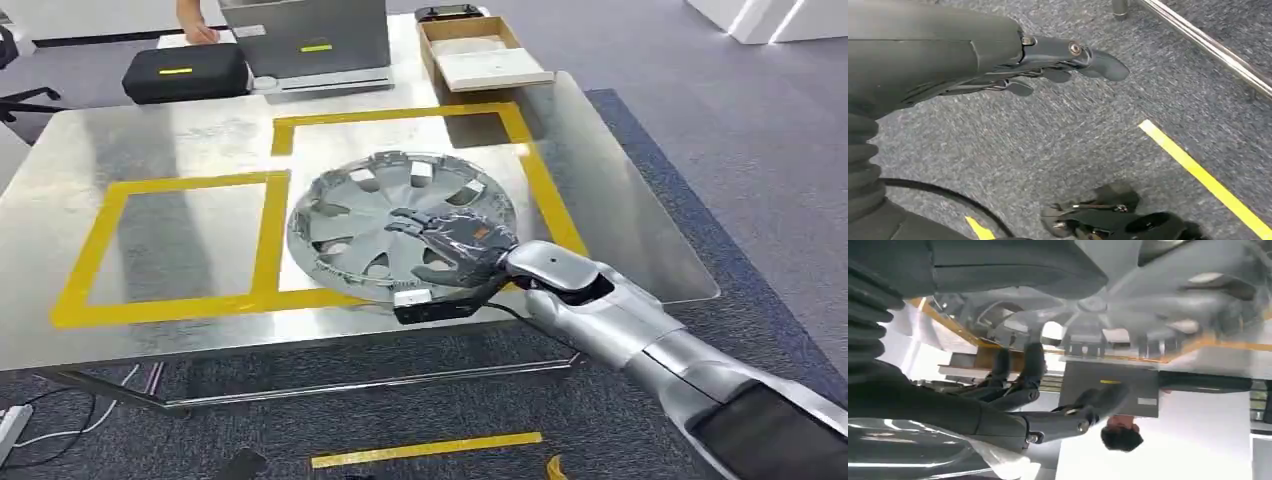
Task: Take the parts from the cabinet and place them on the table.
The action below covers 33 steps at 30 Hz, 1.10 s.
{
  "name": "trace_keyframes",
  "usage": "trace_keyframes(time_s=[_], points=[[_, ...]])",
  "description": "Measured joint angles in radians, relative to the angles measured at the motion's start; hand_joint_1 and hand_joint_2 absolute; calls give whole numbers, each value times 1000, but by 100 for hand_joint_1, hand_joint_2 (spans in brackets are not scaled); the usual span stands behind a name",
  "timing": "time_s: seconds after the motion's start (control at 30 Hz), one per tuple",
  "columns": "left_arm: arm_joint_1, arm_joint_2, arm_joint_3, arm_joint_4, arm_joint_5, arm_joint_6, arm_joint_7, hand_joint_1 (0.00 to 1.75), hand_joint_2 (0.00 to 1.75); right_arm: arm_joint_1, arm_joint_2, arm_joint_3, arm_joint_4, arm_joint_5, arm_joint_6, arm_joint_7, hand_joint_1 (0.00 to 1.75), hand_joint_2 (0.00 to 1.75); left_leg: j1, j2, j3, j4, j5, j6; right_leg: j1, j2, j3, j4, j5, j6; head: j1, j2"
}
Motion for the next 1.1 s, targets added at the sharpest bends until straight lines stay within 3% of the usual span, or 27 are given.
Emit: trace_keyframes(time_s=[0.03, 0.07, 0.1, 0.2, 0.23, 0.27, 0.3, 0.37, 0.4, 0.43, 0.47, 0.53, 0.57, 0.6, 0.73, 0.77, 0.8, 0.87, 0.9, 0.93, 1.0, 1.07, 1.1], points=[[0, 0, 0, 0, 0, 6, 7, 0, 0, -2, 1, -1, 0, 0, -1, 0, 0, 0, -2, 0, 43, -91, 43, 8, 0, 0, 3, 0, -2, 2, 0, 0], [0, 0, 0, 0, 0, 11, 11, 0, 0, -3, 2, -2, 0, 0, -1, -1, 0, 0, -6, 0, 69, -148, 49, 16, 1, 0, 3, 0, -3, 4, 0, 0], [-1, 0, 0, 0, 0, 16, 13, 0, 0, -5, 2, -2, 0, 0, 0, -1, 0, 0, -8, 1, 79, -169, 41, 16, 7, 2, 0, 3, -6, 9, 1, 0], [3, 0, 0, 0, 3, 29, 26, 0, 0, -4, 5, 0, -6, 0, 2, 0, 0, 0, -12, 0, 77, -167, 41, 21, 2, 0, 2, -4, -3, 25, 2, 0], [3, -2, 0, 0, 3, 32, 34, 0, 0, -5, 5, -1, -14, 0, 4, 0, 0, 0, -1, 2, 85, -182, 49, 29, 2, 0, -7, 1, -11, 30, 1, 0], [3, -2, 0, 0, 3, 37, 39, 0, 0, -7, 5, -1, -23, -1, 6, 0, 0, 0, -3, 3, 87, -185, 51, 31, 3, -1, -16, 19, -27, 34, 4, 0], [2, -1, 0, 0, 7, 42, 44, 0, 0, -11, 5, 0, -31, -2, 11, 1, 0, 0, -2, 3, 87, -185, 51, 37, 2, -1, -38, 71, -60, 37, 10, 0], [2, -3, 0, 0, 10, 49, 47, 0, 0, -10, 5, 1, -48, -4, 18, 4, 0, 0, -3, 3, 87, -184, 50, 38, 1, 0, -114, 233, -126, 42, 9, 0], [2, -3, 0, 0, 11, 54, 50, 0, 0, -8, 5, 1, -53, -6, 18, 10, 0, 0, -3, 3, 87, -184, 50, 39, 0, -1, -145, 290, -140, 45, 10, 0], [3, -5, 0, 0, 13, 63, 56, 0, 0, -6, 5, 1, -60, -7, 18, 14, 0, 0, -2, 3, 88, -183, 49, 39, -1, -1, -154, 298, -128, 47, 10, 0], [4, -8, 0, 0, 17, 73, 63, 0, 0, -5, 4, -2, -69, -10, 15, 22, 0, 0, -2, 3, 88, -183, 49, 38, -3, -1, -139, 259, -93, 49, 10, 0], [4, -10, 1, 0, 21, 82, 66, 0, 0, -7, 4, -14, -90, -17, 9, 32, 0, 0, 1, 2, 89, -177, 43, 32, -6, -4, -66, 99, -9, 50, 10, 0], [5, -10, 1, 0, 21, 85, 66, 0, 0, -10, 3, -20, -99, -19, 7, 34, 0, 0, 0, 2, 88, -172, 40, 26, -8, -6, -33, 24, 10, 50, 10, 0], [5, -9, 2, 0, 23, 90, 68, 0, 0, -14, 3, -25, -108, -22, 5, 36, 0, 0, -8, 2, 82, -161, 37, 21, -3, -4, -9, 4, 2, 46, 11, 0], [9, -9, 5, 0, 24, 108, 77, 0, 0, -11, -10, -42, -151, -25, 3, 44, 0, 0, -5, 3, 80, -161, 38, 6, -6, 0, -16, 8, 7, 23, 10, 0], [9, -9, 6, 0, 24, 112, 78, 0, 0, -11, -10, -47, -159, -25, 4, 47, 0, 0, -3, 4, 76, -150, 19, 0, -8, -1, -16, 5, 10, 16, 8, 0], [9, -10, 8, 0, 26, 114, 78, 0, 0, -11, -10, -50, -169, -25, 4, 47, 0, 0, -2, 4, 63, -105, -23, -5, -8, -1, -17, 5, 12, 12, 6, 0], [8, -11, 10, 0, 31, 115, 78, 0, 0, -12, -10, -54, -182, -26, 4, 47, 0, 0, -1, 4, 13, 47, -109, -9, -5, -2, -21, 5, 15, 7, 7, 0], [8, -11, 10, 0, 34, 116, 78, 0, 0, -11, -10, -54, -184, -26, 5, 48, 0, 0, -1, 4, -6, 112, -137, -10, -4, -3, -23, 6, 17, 6, 6, 0], [9, -11, 11, 0, 39, 118, 78, 0, 0, -11, -10, -54, -184, -26, 8, 49, 0, 0, -1, 4, -6, 132, -140, -9, -3, -4, -25, 6, 19, 4, 7, 0], [9, -10, 15, 0, 41, 119, 78, 0, 0, -13, -7, -56, -186, -26, 11, 51, 0, 0, -1, 4, 46, 56, -94, -3, -1, -5, -31, 6, 26, 5, 7, 0], [9, -8, 19, 0, 42, 122, 78, 0, 0, -20, 1, -59, -190, -27, 11, 51, 0, 0, -1, 4, 146, -112, -27, 6, -2, -4, -33, 6, 32, 11, 7, 0], [7, -8, 20, 0, 42, 122, 78, 0, 0, -26, 6, -61, -193, -27, 11, 51, 0, 0, -4, 4, 169, -162, -34, 7, 3, -4, -36, 8, 37, 17, 7, 0]])
